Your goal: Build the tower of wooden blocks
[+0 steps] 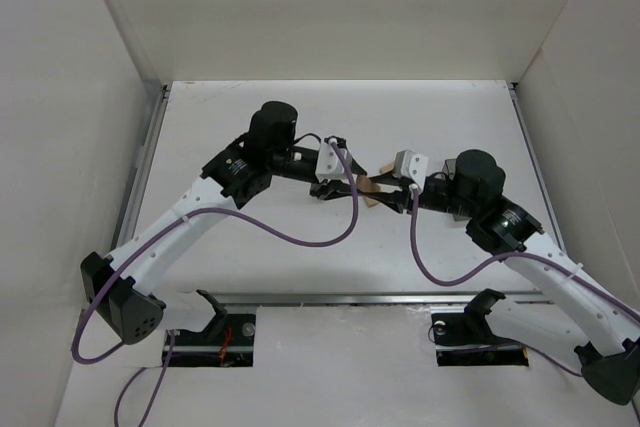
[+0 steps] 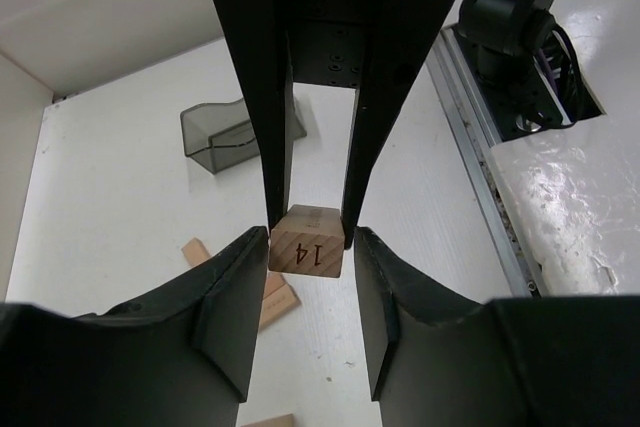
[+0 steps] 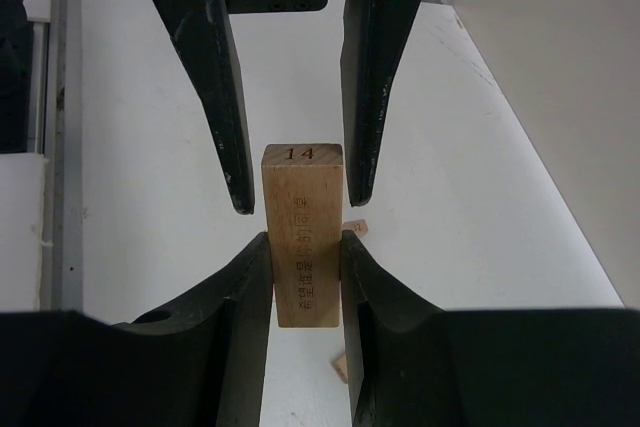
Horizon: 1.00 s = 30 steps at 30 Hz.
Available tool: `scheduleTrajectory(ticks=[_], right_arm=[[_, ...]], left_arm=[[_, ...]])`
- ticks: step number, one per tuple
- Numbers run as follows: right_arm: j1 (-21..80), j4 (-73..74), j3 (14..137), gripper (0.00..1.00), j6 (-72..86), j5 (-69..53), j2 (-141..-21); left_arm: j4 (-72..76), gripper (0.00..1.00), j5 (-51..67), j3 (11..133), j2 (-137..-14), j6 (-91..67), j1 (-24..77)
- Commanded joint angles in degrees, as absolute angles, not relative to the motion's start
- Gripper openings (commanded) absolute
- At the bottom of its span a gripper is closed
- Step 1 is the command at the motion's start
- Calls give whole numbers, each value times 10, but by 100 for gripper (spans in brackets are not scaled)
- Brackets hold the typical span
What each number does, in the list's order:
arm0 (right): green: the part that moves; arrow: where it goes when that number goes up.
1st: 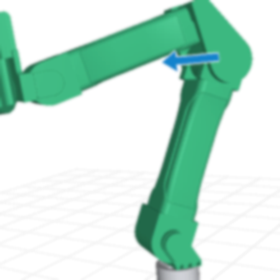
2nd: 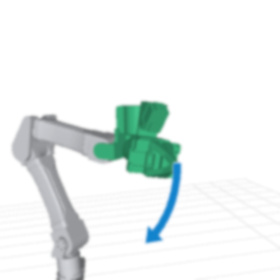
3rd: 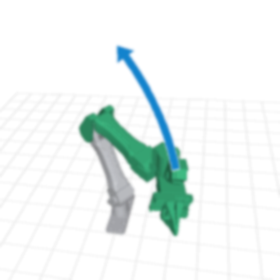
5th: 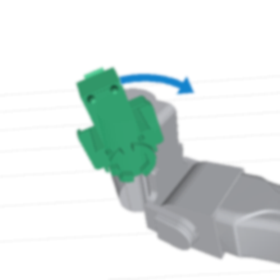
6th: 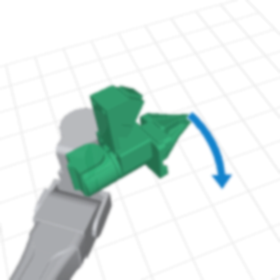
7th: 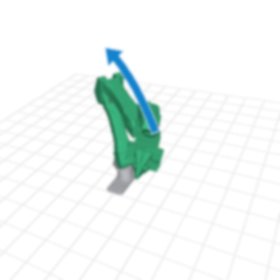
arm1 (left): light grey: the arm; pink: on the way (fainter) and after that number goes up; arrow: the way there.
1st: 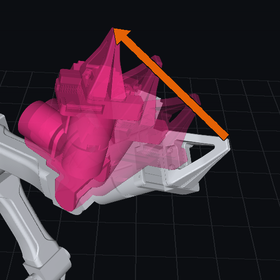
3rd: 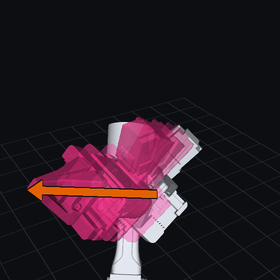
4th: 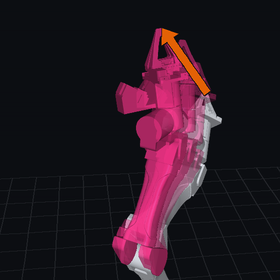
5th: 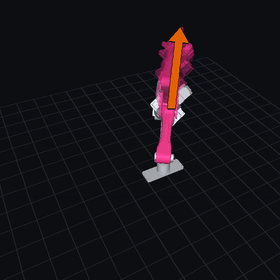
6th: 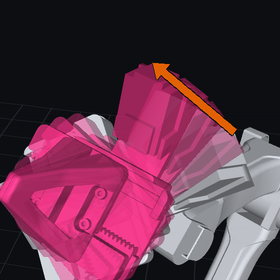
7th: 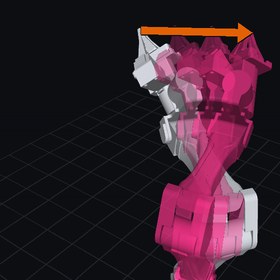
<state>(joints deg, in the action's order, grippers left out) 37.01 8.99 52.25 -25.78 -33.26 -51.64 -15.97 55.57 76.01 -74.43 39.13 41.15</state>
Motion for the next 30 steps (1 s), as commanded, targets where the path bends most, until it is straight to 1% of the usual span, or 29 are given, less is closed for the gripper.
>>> scheduleTrajectory(ticks=[1, 2, 6, 7, 9, 13, 14, 15, 17, 18, 19, 21, 22, 24, 25, 26, 29, 30], right_arm=[[376, 73, 520, 0, -269, -348, -515], [376, 73, 520, 0, -269, -348, -515], [376, 68, 520, 0, -269, -348, -515], [376, 68, 520, 0, -269, -348, -515], [376, 55, 520, 0, -262, -329, -515], [376, 40, 508, 0, -262, -322, -502], [376, 33, 508, 10, -257, -316, -497], [376, 33, 503, 25, -246, -316, -497], [376, 27, 503, 49, -230, -283, -497], [376, 27, 503, 71, -221, -270, -497], [376, 20, 503, 78, -195, -233, -491], [376, 4, 495, 84, -165, -182, -472], [376, 4, 495, 87, -139, -125, -463], [376, -1, 481, 94, -107, -60, -446], [370, 4, 481, 100, -94, -29, -429], [370, 11, 481, 100, -76, 18, -423], [350, 66, 504, 100, -21, 75, -423], [338, 82, 515, 100, -3, 113, -430]], left_arm=[[-153, 36, 573, 785, -741, 391, 413], [-153, 34, 573, 785, -741, 391, 413], [-153, 20, 573, 785, -741, 386, 413], [-153, 10, 568, 785, -741, 386, 413], [-165, 0, 548, 785, -741, 386, 413], [-196, 0, 531, 785, -741, 402, 413], [-206, 0, 531, 785, -746, 402, 413], [-212, 0, 524, 791, -746, 402, 413], [-217, 0, 511, 807, -761, 387, 413], [-217, 0, 498, 812, -761, 376, 413], [-217, 0, 464, 817, -770, 367, 413], [-223, 0, 424, 824, -779, 349, 413], [-223, 0, 384, 824, -787, 344, 413], [-223, 0, 347, 824, -800, 327, 413], [-223, 0, 333, 824, -805, 319, 413], [-229, 0, 310, 824, -811, 313, 413], [-263, 0, 278, 846, -852, 307, 413], [-270, 0, 271, 853, -863, 307, 413]])
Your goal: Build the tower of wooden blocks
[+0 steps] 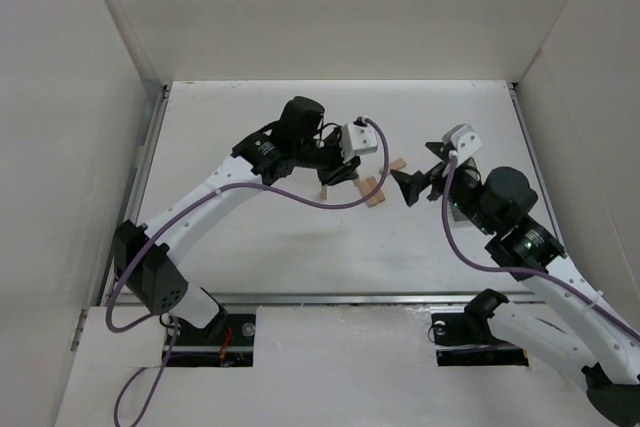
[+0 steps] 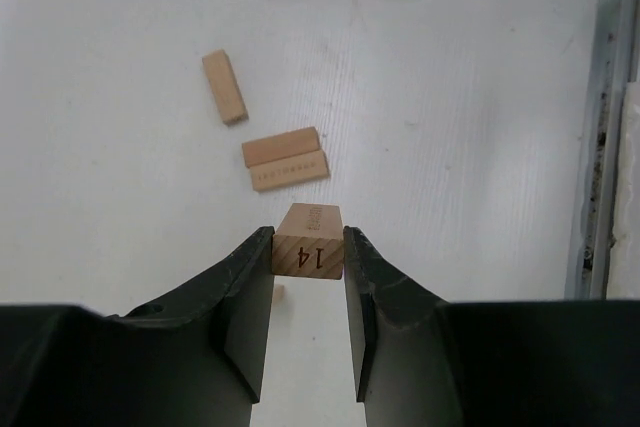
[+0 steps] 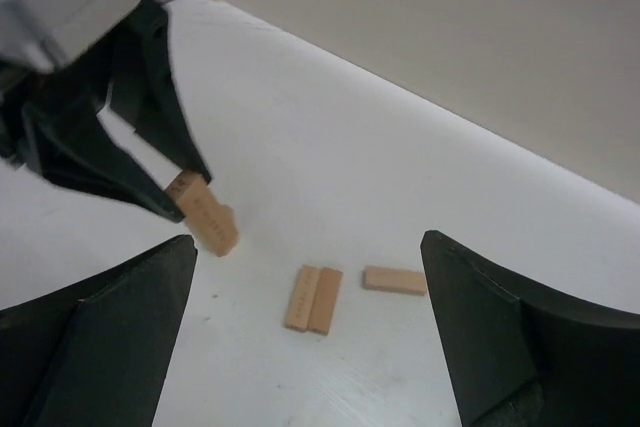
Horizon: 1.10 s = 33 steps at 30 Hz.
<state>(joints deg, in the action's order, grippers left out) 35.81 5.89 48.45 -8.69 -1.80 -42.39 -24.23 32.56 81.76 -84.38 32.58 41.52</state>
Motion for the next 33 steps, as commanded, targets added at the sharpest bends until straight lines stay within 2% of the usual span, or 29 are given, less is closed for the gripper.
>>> scheduleTrajectory(ticks=[1, 8, 16, 33], right_arm=[[332, 118, 539, 100, 14, 129, -438], [289, 190, 587, 100, 132, 259, -484], [284, 178, 548, 100, 145, 254, -411], [284, 184, 542, 100, 161, 237, -400]], left_arm=[[-277, 0, 265, 859, -888, 307, 413], [-252, 0, 217, 845, -954, 359, 424], [-174, 0, 228, 782, -969, 402, 424], [-105, 0, 313, 735, -1012, 427, 407]])
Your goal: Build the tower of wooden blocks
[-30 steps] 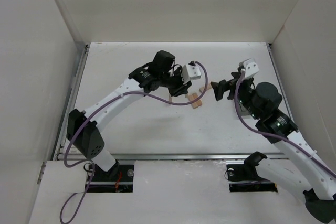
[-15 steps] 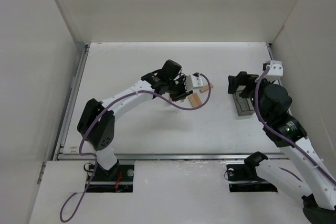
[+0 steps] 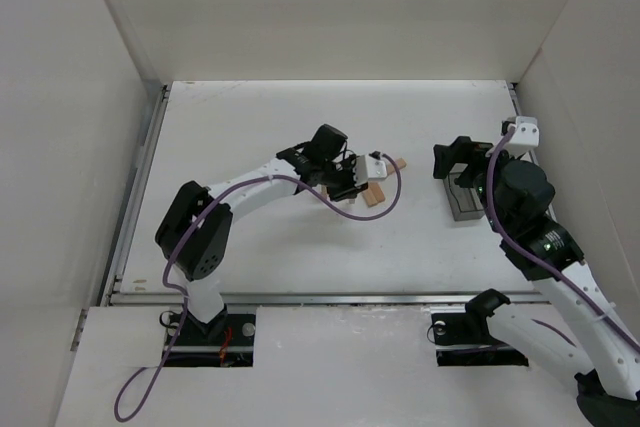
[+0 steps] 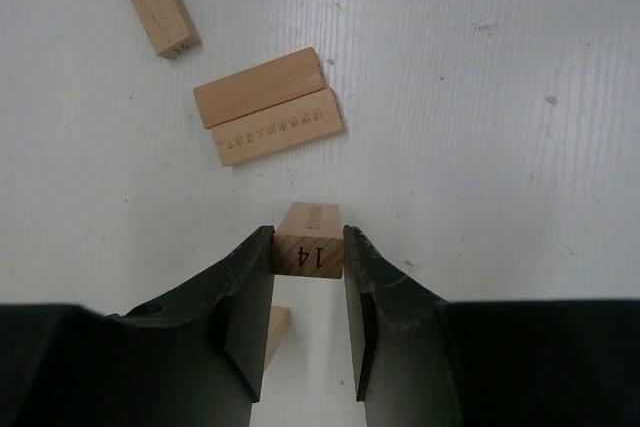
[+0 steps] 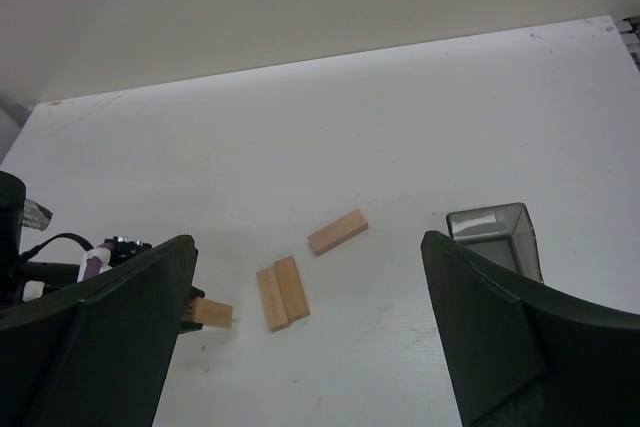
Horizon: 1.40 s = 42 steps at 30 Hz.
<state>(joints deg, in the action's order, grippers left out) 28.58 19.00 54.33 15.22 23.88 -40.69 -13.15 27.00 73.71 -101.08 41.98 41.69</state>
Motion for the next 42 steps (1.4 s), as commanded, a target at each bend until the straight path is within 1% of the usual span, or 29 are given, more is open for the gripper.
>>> scheduleTrajectory(ticks=[1, 19, 38, 42], right_arm=[[284, 184, 542, 100, 161, 237, -400], [284, 189, 542, 100, 161, 243, -389], [284, 189, 542, 100, 161, 237, -395], [284, 189, 542, 100, 161, 237, -395]], left_arm=[[-98, 0, 313, 735, -1012, 427, 407], [-62, 0, 287, 722, -1040, 427, 391], [-73, 0, 287, 712, -1050, 461, 381], [-73, 2, 287, 712, -1050, 466, 381]])
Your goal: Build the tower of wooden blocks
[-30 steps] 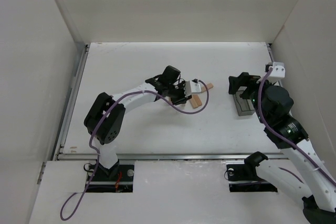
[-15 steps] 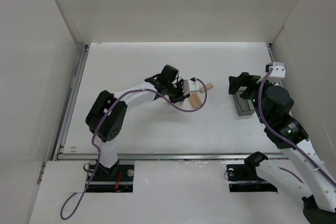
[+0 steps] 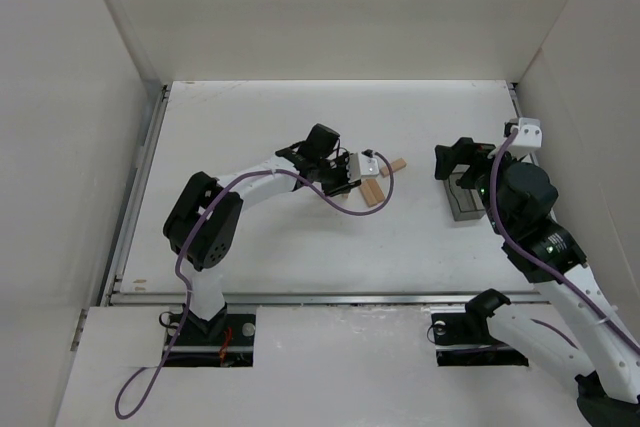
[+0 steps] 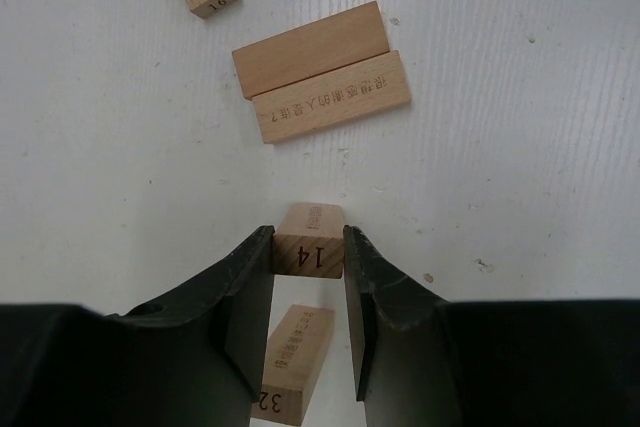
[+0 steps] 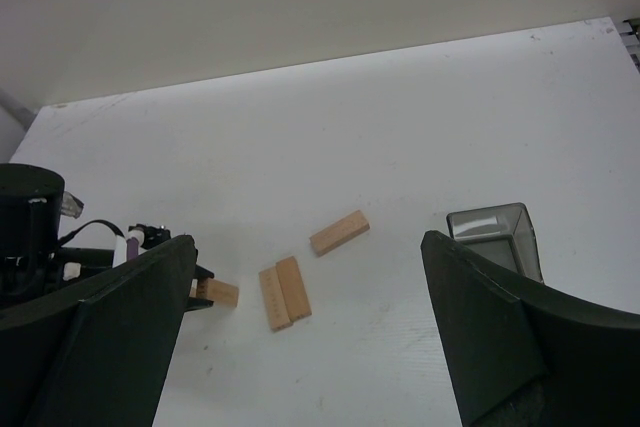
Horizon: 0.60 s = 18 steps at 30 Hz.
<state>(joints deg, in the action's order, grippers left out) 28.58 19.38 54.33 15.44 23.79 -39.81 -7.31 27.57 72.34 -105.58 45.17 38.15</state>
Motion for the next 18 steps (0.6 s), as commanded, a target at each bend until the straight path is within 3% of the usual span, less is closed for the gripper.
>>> scheduleTrajectory(ticks=[1, 18], right_arm=[[284, 189, 542, 100, 161, 237, -395], [284, 189, 542, 100, 161, 237, -400]], left_arm=[[-73, 4, 287, 717, -1050, 466, 381], [-83, 26, 297, 712, -1050, 466, 381]])
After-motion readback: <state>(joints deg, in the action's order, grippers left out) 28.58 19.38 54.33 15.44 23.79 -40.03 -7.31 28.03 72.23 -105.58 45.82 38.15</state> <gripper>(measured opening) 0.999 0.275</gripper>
